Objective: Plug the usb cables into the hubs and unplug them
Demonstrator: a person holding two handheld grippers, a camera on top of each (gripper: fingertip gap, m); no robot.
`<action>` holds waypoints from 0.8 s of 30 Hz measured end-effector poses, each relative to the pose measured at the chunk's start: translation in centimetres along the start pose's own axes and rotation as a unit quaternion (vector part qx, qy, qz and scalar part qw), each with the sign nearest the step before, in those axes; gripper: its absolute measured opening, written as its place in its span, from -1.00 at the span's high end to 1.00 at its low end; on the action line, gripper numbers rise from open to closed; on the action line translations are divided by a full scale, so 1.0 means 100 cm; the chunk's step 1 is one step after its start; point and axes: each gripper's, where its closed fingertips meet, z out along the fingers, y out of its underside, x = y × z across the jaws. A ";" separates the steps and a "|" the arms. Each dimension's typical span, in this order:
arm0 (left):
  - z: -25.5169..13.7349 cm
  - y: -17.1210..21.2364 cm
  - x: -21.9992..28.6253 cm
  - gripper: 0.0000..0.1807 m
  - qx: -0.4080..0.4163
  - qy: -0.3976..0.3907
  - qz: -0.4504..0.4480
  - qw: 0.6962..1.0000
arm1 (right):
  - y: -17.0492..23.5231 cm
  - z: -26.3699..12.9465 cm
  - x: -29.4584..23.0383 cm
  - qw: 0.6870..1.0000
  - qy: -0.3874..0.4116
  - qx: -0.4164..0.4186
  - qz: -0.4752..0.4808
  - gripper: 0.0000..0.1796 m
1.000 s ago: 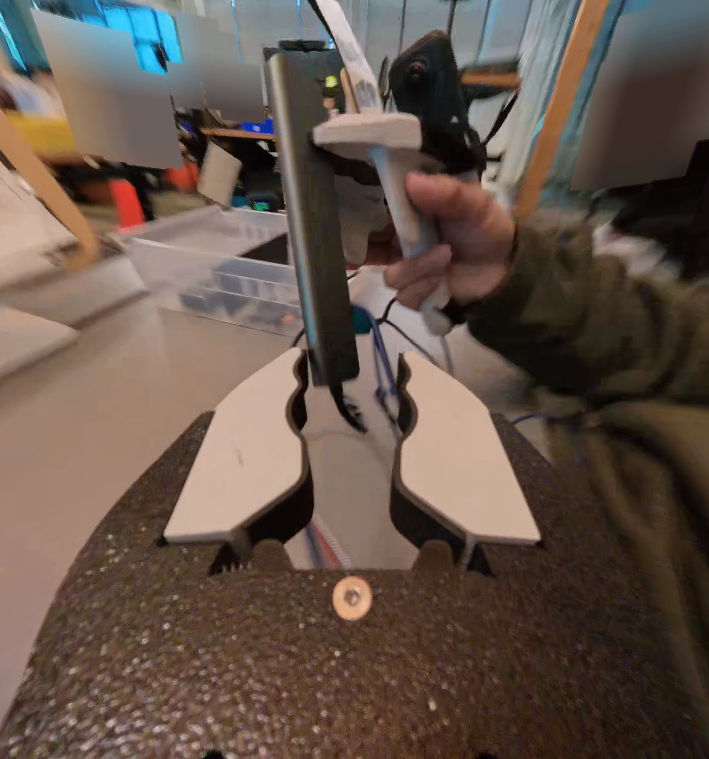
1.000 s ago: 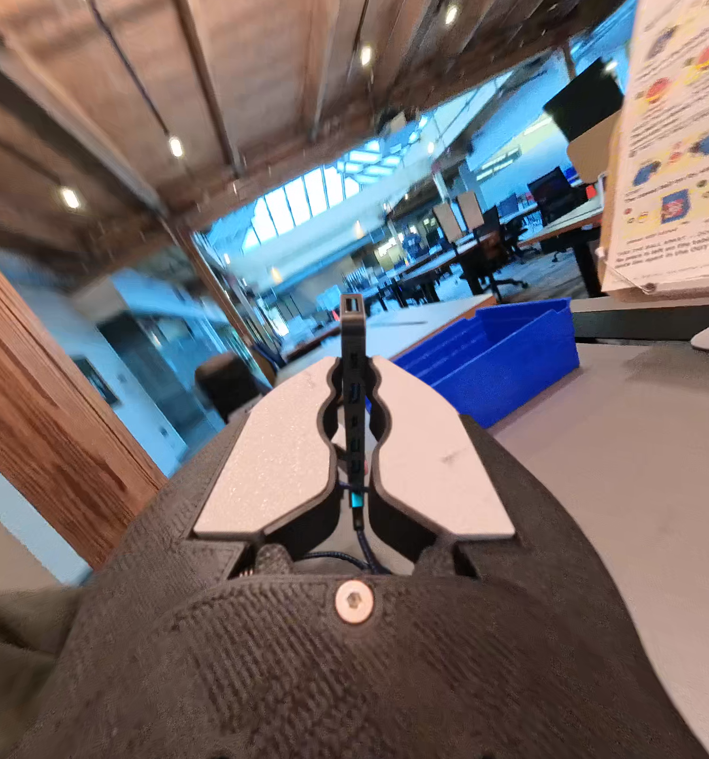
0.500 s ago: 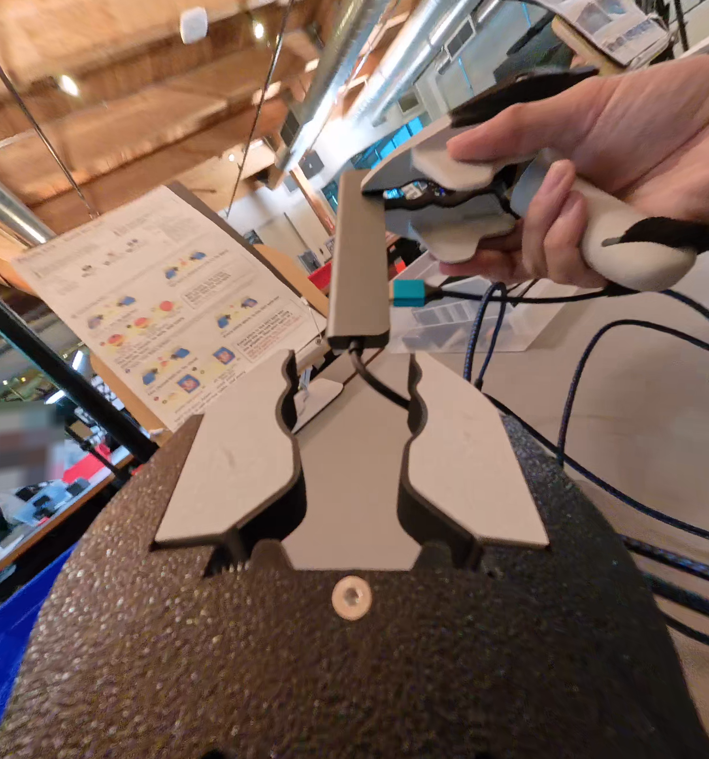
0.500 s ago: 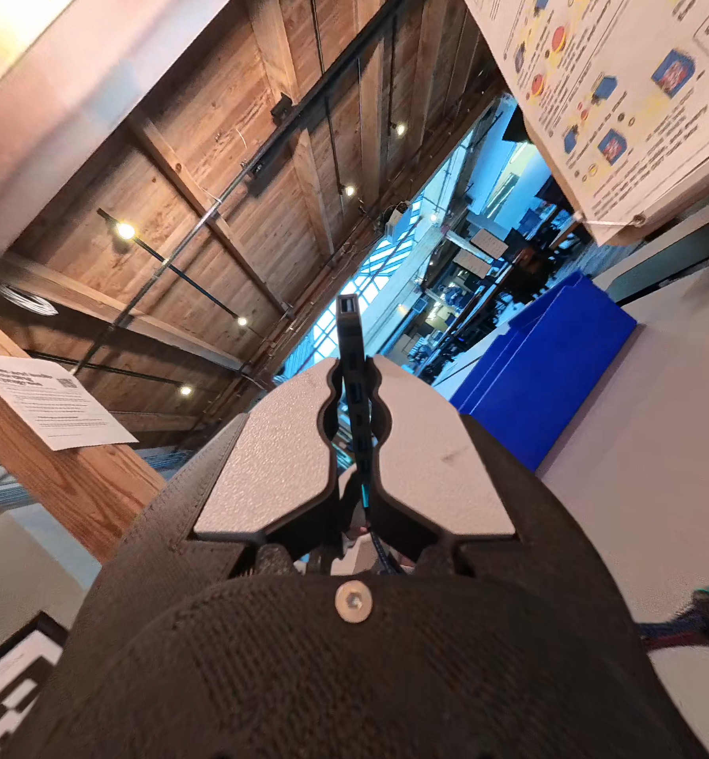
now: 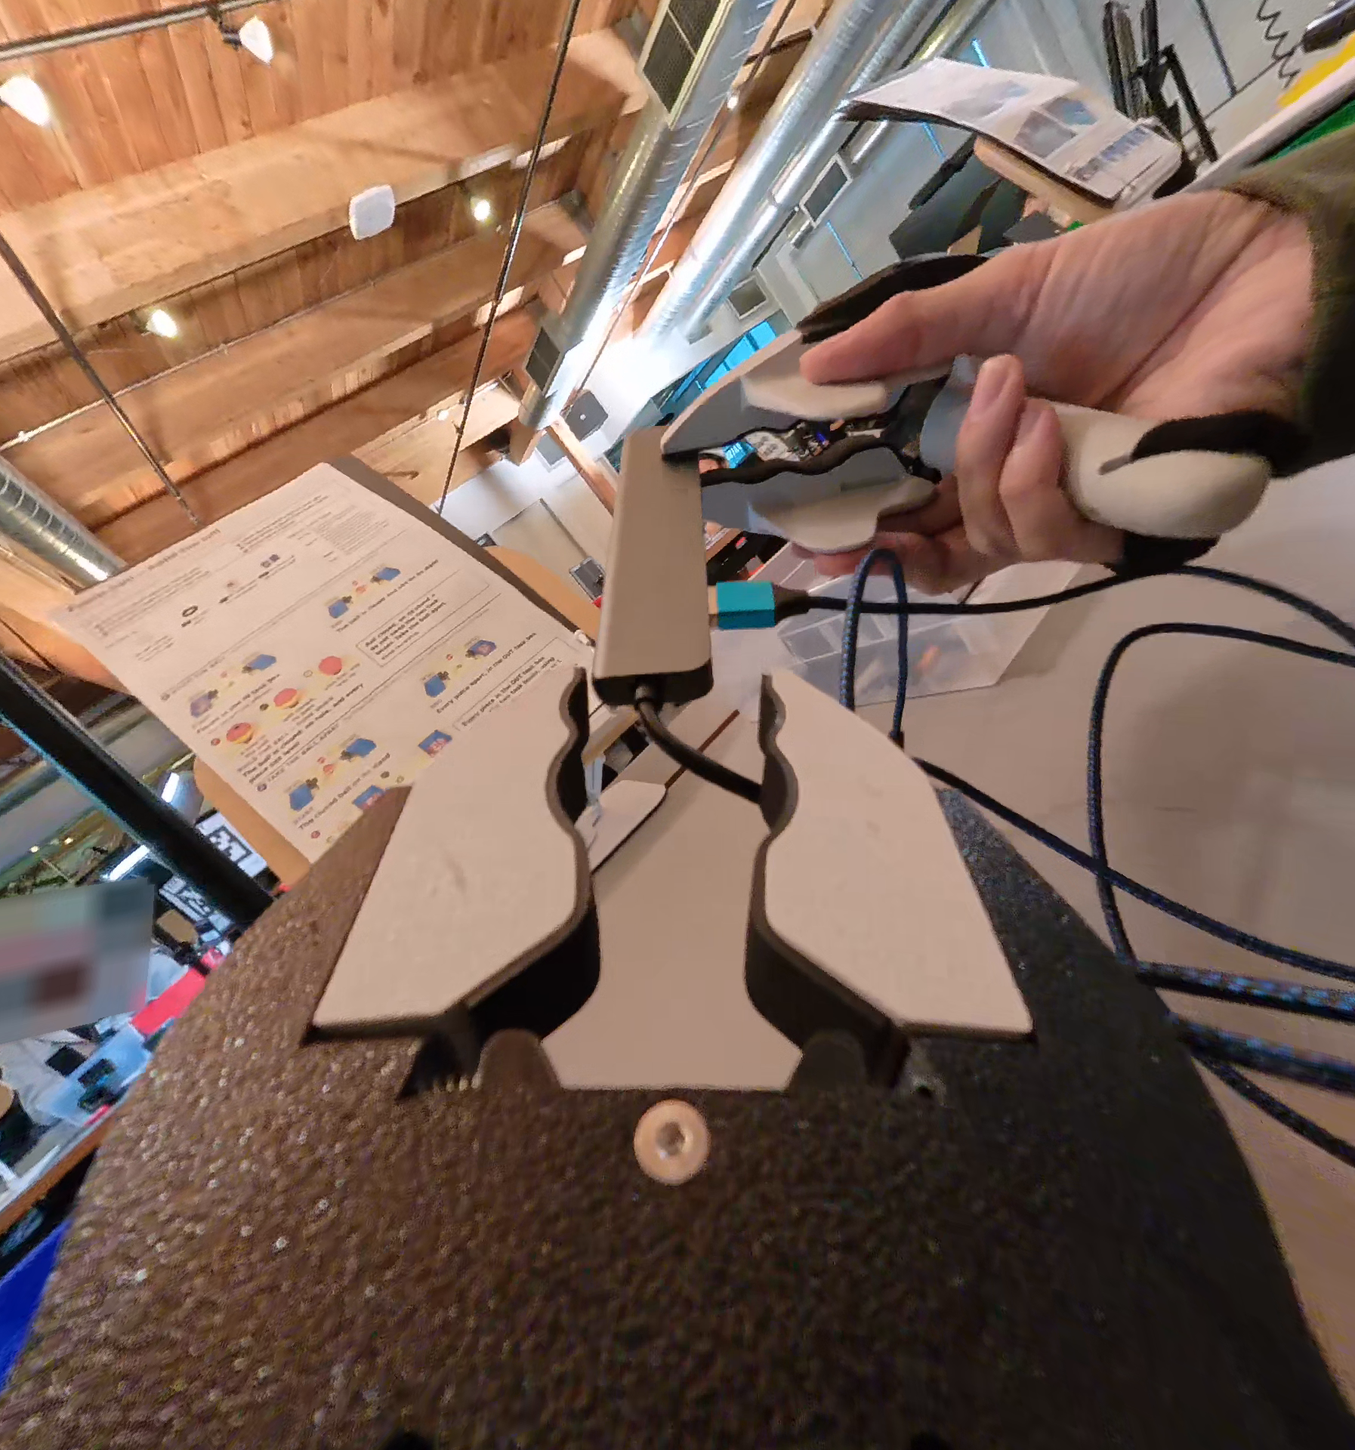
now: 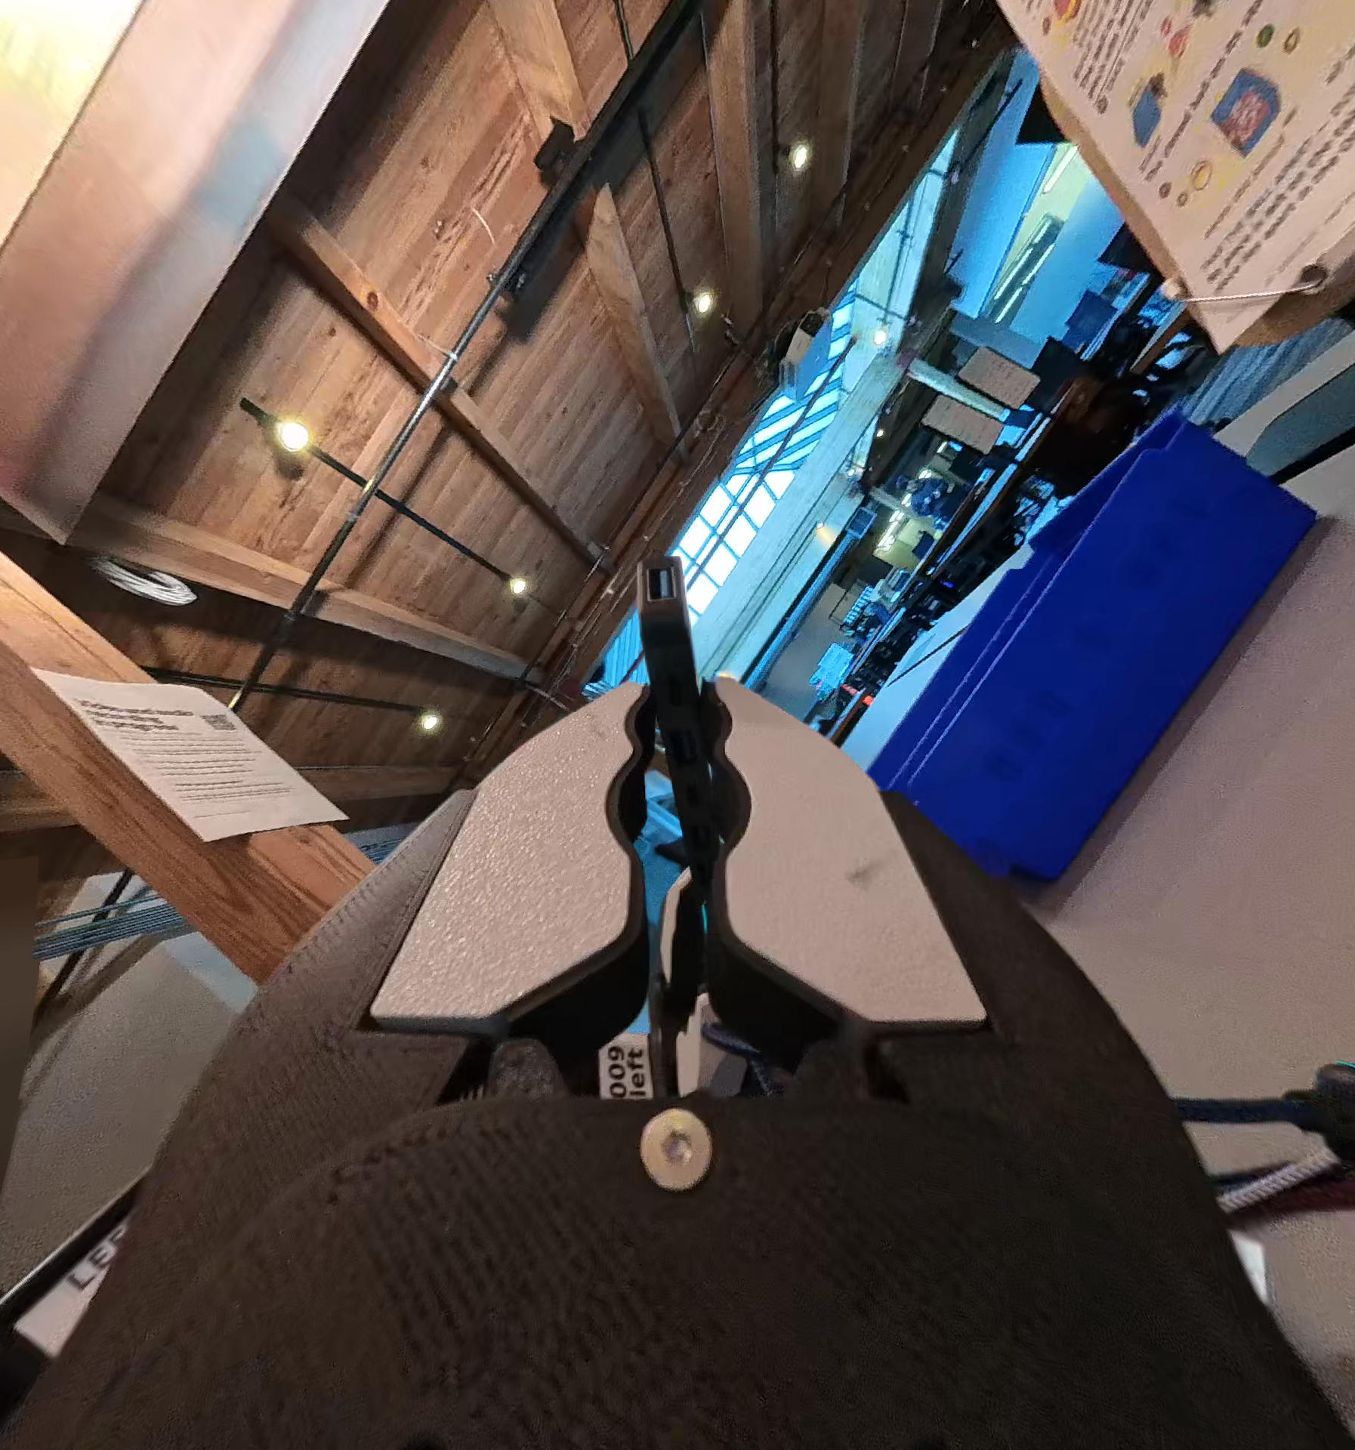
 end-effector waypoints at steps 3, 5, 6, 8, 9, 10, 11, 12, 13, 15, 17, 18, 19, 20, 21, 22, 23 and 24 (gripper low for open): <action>-0.005 -0.005 -0.011 0.48 0.017 -0.004 -0.010 1.000 | -0.002 -0.001 -0.003 1.000 -0.001 -0.006 -0.009 0.88; -0.006 -0.009 -0.014 0.46 0.022 -0.002 -0.009 1.000 | -0.002 -0.001 -0.004 1.000 -0.008 0.001 0.001 0.88; -0.005 -0.009 -0.010 0.45 0.017 0.009 0.001 1.000 | -0.001 -0.001 -0.004 1.000 -0.008 0.002 0.001 0.88; -0.003 -0.008 -0.004 0.43 0.004 0.013 0.022 1.000 | 0.002 0.001 -0.002 1.000 -0.010 -0.001 0.007 0.88; -0.002 -0.007 -0.002 0.44 0.001 0.011 0.030 1.000 | 0.003 0.001 -0.003 1.000 -0.013 -0.001 0.011 0.87; -0.001 -0.007 0.000 0.45 -0.002 0.011 0.033 0.999 | 0.003 0.001 -0.003 1.000 -0.013 -0.004 0.011 0.87; 0.000 -0.006 0.003 0.45 -0.004 0.015 0.033 0.999 | 0.004 0.002 -0.003 1.000 -0.011 -0.004 0.007 0.87; 0.001 -0.005 0.005 0.47 -0.007 0.015 0.032 0.999 | 0.004 0.002 -0.003 1.000 -0.009 -0.002 0.006 0.87; 0.002 -0.003 0.006 0.48 -0.010 0.009 0.035 0.999 | 0.004 0.002 -0.003 1.000 -0.007 0.000 0.005 0.87; 0.002 -0.005 0.010 0.52 -0.001 0.009 0.038 0.999 | 0.004 0.001 -0.001 1.000 -0.008 0.001 0.009 0.87; 0.003 -0.001 0.012 0.56 -0.007 0.010 0.034 0.999 | 0.003 0.001 0.001 1.000 -0.002 0.003 0.005 0.87; 0.003 0.002 0.011 0.58 -0.014 0.002 0.038 0.999 | 0.003 0.001 0.003 1.000 0.001 0.004 0.002 0.87; 0.003 0.003 0.011 0.58 -0.017 -0.001 0.042 0.999 | 0.003 0.001 0.004 1.000 0.002 0.003 0.000 0.87; 0.003 0.004 0.012 0.58 -0.019 0.000 0.042 0.999 | 0.004 0.001 0.005 1.000 0.005 0.004 0.000 0.87; 0.003 0.005 0.012 0.58 -0.023 -0.002 0.043 0.999 | 0.004 0.000 0.006 1.000 0.007 0.004 -0.001 0.87; 0.003 0.005 0.010 0.58 -0.027 -0.009 0.044 0.999 | 0.005 0.000 0.007 1.000 0.010 0.002 -0.005 0.88; 0.003 0.005 0.009 0.60 -0.031 -0.014 0.043 0.999 | 0.005 0.000 0.008 1.000 0.013 0.000 -0.013 0.88; 0.002 0.006 0.007 0.68 -0.038 -0.019 0.037 0.998 | 0.005 0.000 0.009 1.000 0.013 -0.004 -0.021 0.87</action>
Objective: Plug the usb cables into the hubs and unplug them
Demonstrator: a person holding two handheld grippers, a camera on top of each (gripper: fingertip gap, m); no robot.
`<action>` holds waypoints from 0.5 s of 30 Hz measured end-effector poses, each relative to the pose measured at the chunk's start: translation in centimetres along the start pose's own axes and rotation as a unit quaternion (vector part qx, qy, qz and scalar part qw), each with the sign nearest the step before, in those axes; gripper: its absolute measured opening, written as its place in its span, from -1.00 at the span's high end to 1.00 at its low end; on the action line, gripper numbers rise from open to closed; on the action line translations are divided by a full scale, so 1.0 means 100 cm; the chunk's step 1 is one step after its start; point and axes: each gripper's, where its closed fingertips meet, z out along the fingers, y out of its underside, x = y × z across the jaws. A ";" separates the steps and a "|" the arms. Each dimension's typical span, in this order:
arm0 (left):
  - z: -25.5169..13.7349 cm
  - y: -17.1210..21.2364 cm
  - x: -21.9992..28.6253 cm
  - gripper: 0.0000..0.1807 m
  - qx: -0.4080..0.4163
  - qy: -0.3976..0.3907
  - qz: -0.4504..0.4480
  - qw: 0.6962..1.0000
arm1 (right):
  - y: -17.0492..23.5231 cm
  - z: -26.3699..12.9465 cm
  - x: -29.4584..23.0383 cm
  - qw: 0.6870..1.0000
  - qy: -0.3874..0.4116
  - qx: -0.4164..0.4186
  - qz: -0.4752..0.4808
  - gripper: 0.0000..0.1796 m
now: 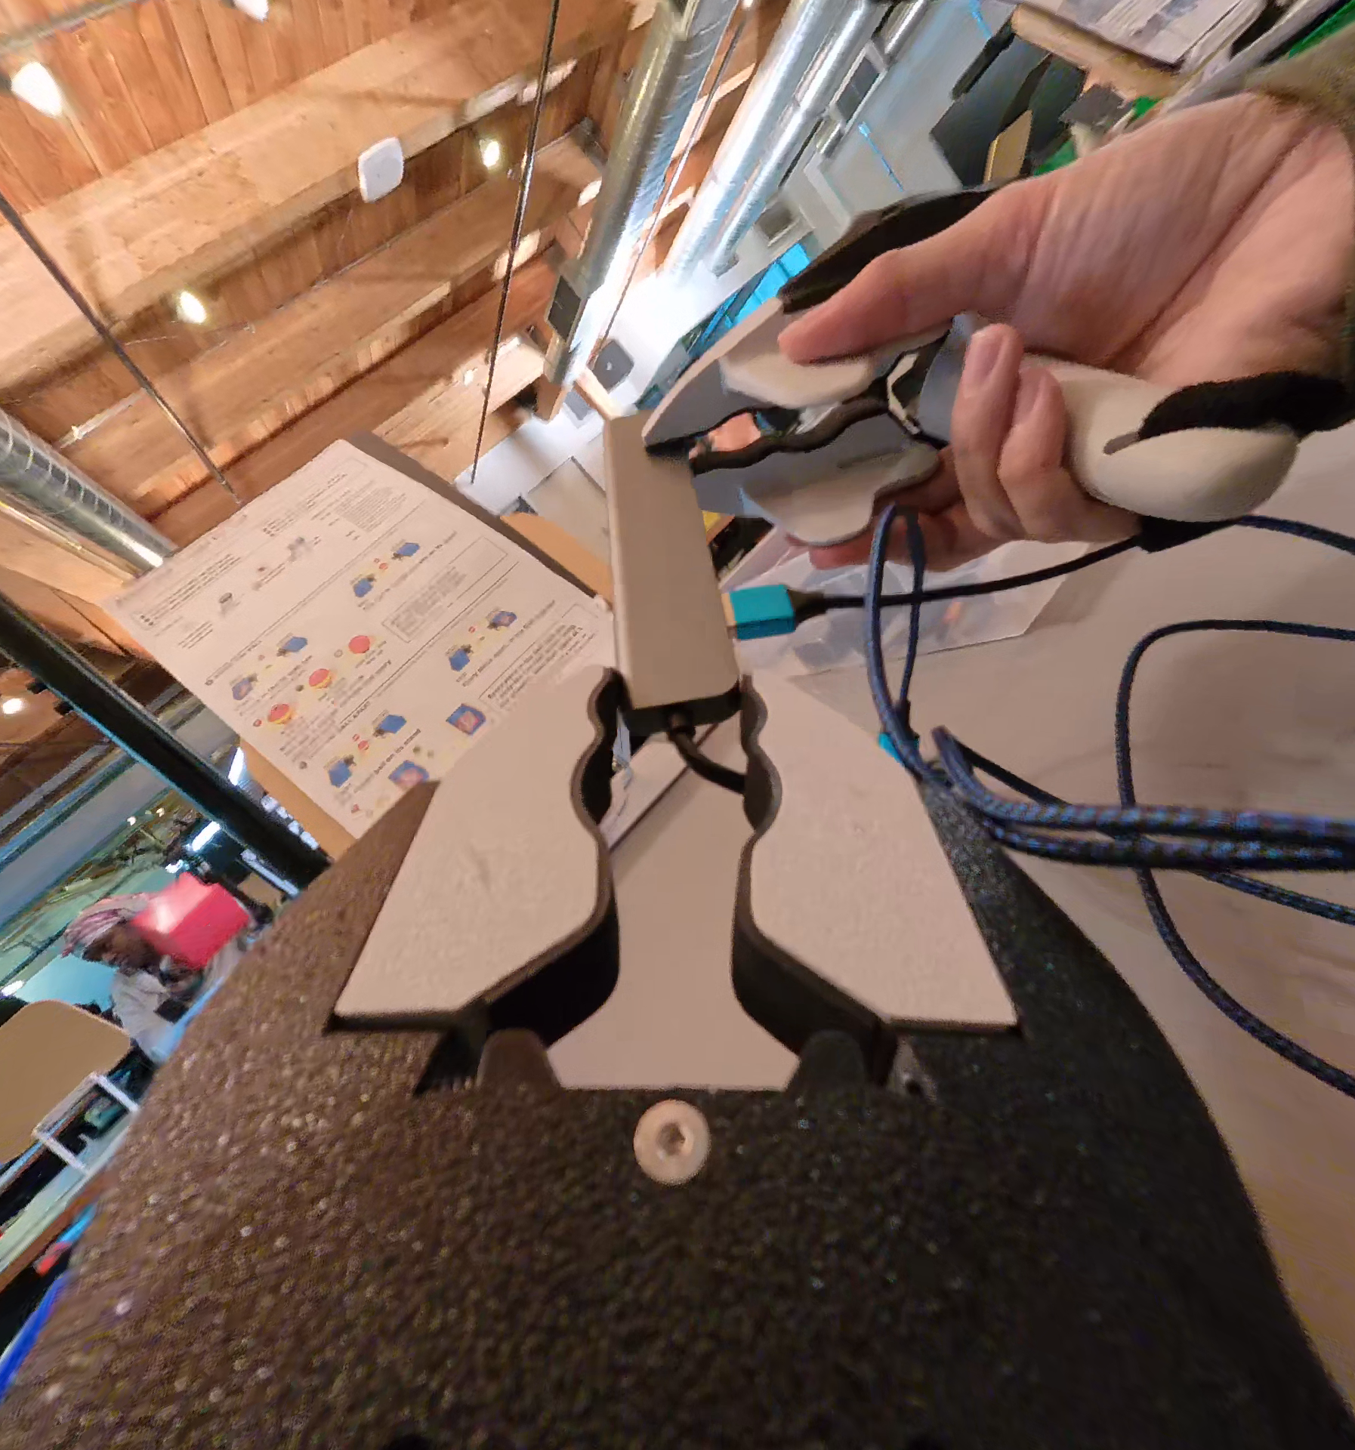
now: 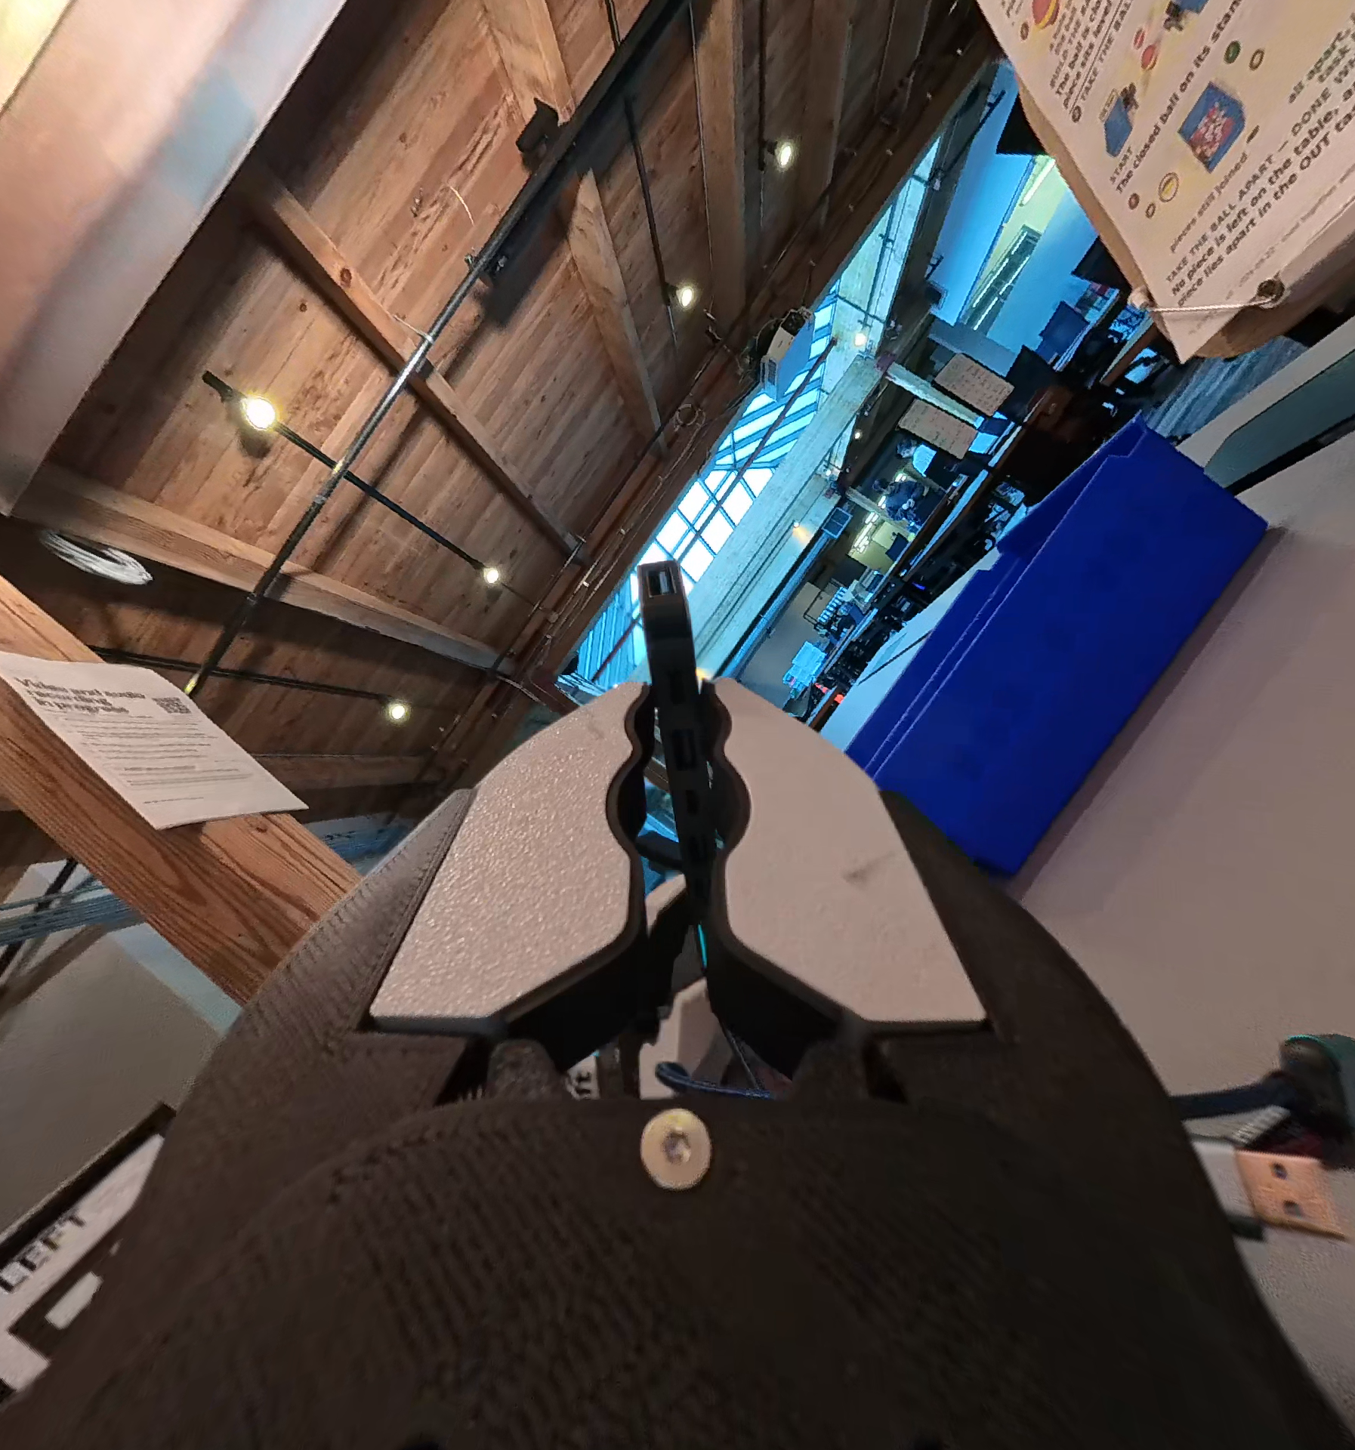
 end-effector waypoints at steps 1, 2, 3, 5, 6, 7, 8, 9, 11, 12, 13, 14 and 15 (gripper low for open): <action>0.000 0.001 -0.001 0.69 -0.009 0.000 -0.005 1.000 | 0.001 0.000 0.000 1.000 0.000 -0.007 -0.011 0.88; 0.000 0.002 -0.001 0.69 -0.016 -0.002 -0.008 1.000 | 0.000 0.000 0.000 1.000 0.003 -0.011 -0.022 0.88; 0.000 0.002 -0.001 0.69 -0.022 0.000 -0.013 1.000 | 0.000 -0.001 0.000 0.999 0.007 -0.015 -0.035 0.88; 0.001 0.000 -0.003 0.69 -0.030 -0.004 -0.028 0.999 | 0.002 -0.001 0.003 0.997 0.021 -0.033 -0.068 0.87; 0.001 0.002 -0.007 0.69 -0.039 -0.013 -0.037 0.998 | 0.003 -0.001 0.005 0.994 0.033 -0.046 -0.094 0.76; 0.001 0.003 -0.011 0.69 -0.048 -0.019 -0.047 0.998 | 0.005 -0.001 0.007 0.989 0.047 -0.057 -0.127 0.65; 0.000 0.006 -0.016 0.69 -0.059 -0.024 -0.057 0.996 | 0.007 -0.001 0.009 0.981 0.066 -0.073 -0.170 0.58; 0.000 0.010 -0.020 0.69 -0.075 -0.032 -0.065 0.995 | 0.012 -0.001 0.011 0.965 0.087 -0.096 -0.229 0.53; -0.001 0.019 -0.027 0.69 -0.113 -0.040 -0.090 0.989 | 0.025 0.001 0.014 0.909 0.122 -0.139 -0.374 0.44; -0.001 0.023 -0.030 0.69 -0.128 -0.043 -0.106 0.985 | 0.034 0.003 0.013 0.876 0.128 -0.156 -0.438 0.47; -0.001 0.024 -0.032 0.69 -0.136 -0.046 -0.121 0.982 | 0.043 0.006 0.010 0.846 0.124 -0.171 -0.489 0.49; -0.001 0.025 -0.032 0.69 -0.144 -0.048 -0.132 0.980 | 0.050 0.009 0.008 0.824 0.124 -0.177 -0.524 0.52; -0.001 0.026 -0.030 0.69 -0.153 -0.042 -0.140 0.977 | 0.054 0.011 0.008 0.808 0.126 -0.180 -0.547 0.55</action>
